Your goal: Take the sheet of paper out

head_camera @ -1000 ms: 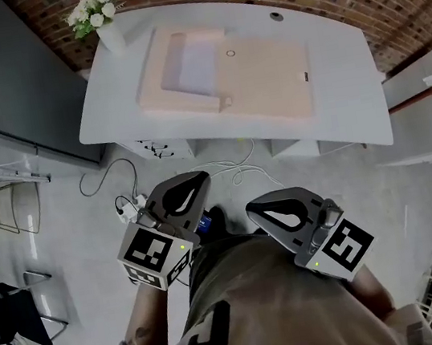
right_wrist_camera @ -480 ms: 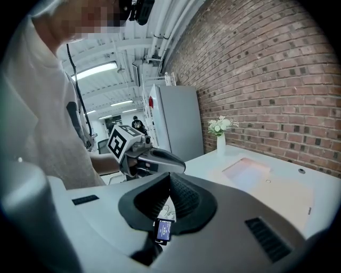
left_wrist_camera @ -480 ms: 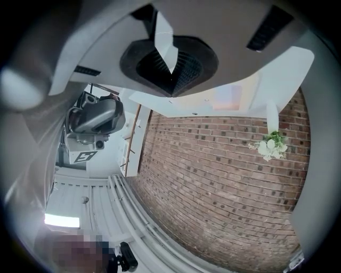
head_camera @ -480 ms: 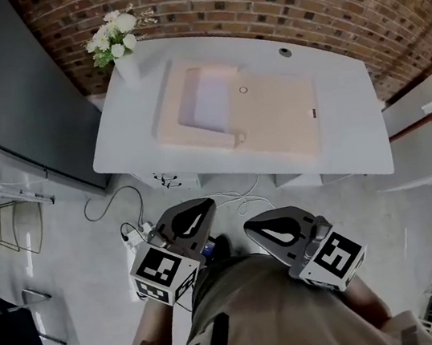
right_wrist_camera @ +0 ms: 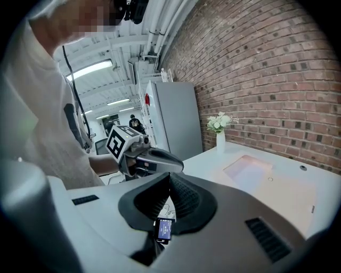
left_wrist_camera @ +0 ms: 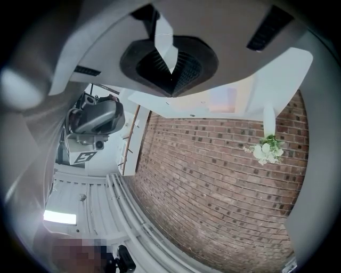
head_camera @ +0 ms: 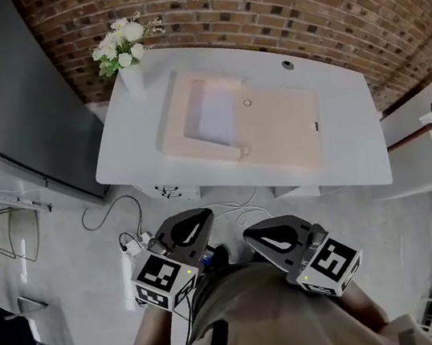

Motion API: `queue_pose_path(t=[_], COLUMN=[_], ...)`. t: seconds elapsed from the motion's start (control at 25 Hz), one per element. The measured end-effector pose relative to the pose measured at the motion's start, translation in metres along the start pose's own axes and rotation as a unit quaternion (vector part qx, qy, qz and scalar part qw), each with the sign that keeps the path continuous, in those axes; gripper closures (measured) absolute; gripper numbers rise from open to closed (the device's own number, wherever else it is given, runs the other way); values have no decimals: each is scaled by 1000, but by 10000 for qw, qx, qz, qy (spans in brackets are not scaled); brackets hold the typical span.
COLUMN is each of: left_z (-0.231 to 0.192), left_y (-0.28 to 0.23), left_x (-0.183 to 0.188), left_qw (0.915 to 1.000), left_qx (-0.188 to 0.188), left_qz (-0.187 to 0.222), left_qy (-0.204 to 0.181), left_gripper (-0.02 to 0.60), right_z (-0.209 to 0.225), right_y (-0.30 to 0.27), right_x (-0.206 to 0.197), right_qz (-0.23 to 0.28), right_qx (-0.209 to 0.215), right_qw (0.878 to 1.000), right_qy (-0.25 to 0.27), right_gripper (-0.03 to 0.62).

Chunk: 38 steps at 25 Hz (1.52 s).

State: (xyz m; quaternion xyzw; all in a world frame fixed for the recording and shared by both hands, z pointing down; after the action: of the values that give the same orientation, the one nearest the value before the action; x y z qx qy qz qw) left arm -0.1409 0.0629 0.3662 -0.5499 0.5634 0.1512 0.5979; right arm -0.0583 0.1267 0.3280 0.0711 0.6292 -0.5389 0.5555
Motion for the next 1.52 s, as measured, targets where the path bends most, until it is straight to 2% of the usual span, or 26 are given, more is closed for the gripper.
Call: queue_pose_path(t=[0.2,0.56,1.52], left_z=[3,2,13], left_y=[-4,-19,-102], left_x=[2,18,76], left_qw=[10000,9995,9967], left_qx=[19,322,691], left_qz=[-12,-32,-428], left_qy=[-30,46,-42], left_gripper=[568,568,568], right_z=[5,32,148], right_y=[-2,1,40], right_x=[0,2,-8], right_qz=[-30,-5,511], right_qx=[142,475,975], right_qw=[9999,9988,9909], right_qy=[26,141,-778], right_gripper=[569,569,569])
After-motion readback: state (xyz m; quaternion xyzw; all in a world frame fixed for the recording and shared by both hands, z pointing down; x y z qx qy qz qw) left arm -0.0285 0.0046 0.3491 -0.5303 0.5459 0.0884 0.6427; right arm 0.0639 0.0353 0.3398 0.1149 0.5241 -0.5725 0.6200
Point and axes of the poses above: the fingertips, and each gripper's own axes: y backward along the fingers, z to its right, x out of its top, the point moved 3 cm from there along y, backward along the fingers, and after that the axes turned 10 degrees about -z, right-handed, at the moved point
